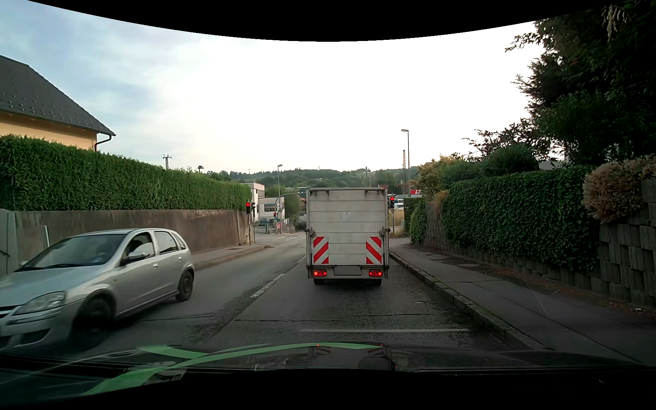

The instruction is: Follow the waypoints while adhering to traffic rules and regulations

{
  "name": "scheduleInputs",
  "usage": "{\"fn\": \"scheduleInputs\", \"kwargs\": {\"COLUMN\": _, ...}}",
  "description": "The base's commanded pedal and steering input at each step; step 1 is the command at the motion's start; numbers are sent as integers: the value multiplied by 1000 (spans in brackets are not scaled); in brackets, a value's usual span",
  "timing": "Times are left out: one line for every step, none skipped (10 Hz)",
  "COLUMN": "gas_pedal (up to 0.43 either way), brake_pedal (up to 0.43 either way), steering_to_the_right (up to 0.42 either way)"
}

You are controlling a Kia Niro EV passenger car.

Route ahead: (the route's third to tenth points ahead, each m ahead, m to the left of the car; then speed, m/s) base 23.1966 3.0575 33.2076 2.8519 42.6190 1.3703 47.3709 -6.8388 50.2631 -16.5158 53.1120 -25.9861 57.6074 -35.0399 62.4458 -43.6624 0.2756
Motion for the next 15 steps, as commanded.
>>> {"fn": "scheduleInputs", "kwargs": {"gas_pedal": 0, "brake_pedal": 213, "steering_to_the_right": -14}}
{"fn": "scheduleInputs", "kwargs": {"gas_pedal": 0, "brake_pedal": 213, "steering_to_the_right": -14}}
{"fn": "scheduleInputs", "kwargs": {"gas_pedal": 0, "brake_pedal": 213, "steering_to_the_right": -14}}
{"fn": "scheduleInputs", "kwargs": {"gas_pedal": 0, "brake_pedal": 220, "steering_to_the_right": -14}}
{"fn": "scheduleInputs", "kwargs": {"gas_pedal": 0, "brake_pedal": 220, "steering_to_the_right": -14}}
{"fn": "scheduleInputs", "kwargs": {"gas_pedal": 0, "brake_pedal": 220, "steering_to_the_right": -14}}
{"fn": "scheduleInputs", "kwargs": {"gas_pedal": 0, "brake_pedal": 220, "steering_to_the_right": -14}}
{"fn": "scheduleInputs", "kwargs": {"gas_pedal": 0, "brake_pedal": 226, "steering_to_the_right": -14}}
{"fn": "scheduleInputs", "kwargs": {"gas_pedal": 0, "brake_pedal": 226, "steering_to_the_right": -14}}
{"fn": "scheduleInputs", "kwargs": {"gas_pedal": 0, "brake_pedal": 232, "steering_to_the_right": -14}}
{"fn": "scheduleInputs", "kwargs": {"gas_pedal": 0, "brake_pedal": 232, "steering_to_the_right": -14}}
{"fn": "scheduleInputs", "kwargs": {"gas_pedal": 0, "brake_pedal": 232, "steering_to_the_right": -14}}
{"fn": "scheduleInputs", "kwargs": {"gas_pedal": 0, "brake_pedal": 232, "steering_to_the_right": -14}}
{"fn": "scheduleInputs", "kwargs": {"gas_pedal": 0, "brake_pedal": 238, "steering_to_the_right": -14}}
{"fn": "scheduleInputs", "kwargs": {"gas_pedal": 0, "brake_pedal": 238, "steering_to_the_right": -14}}
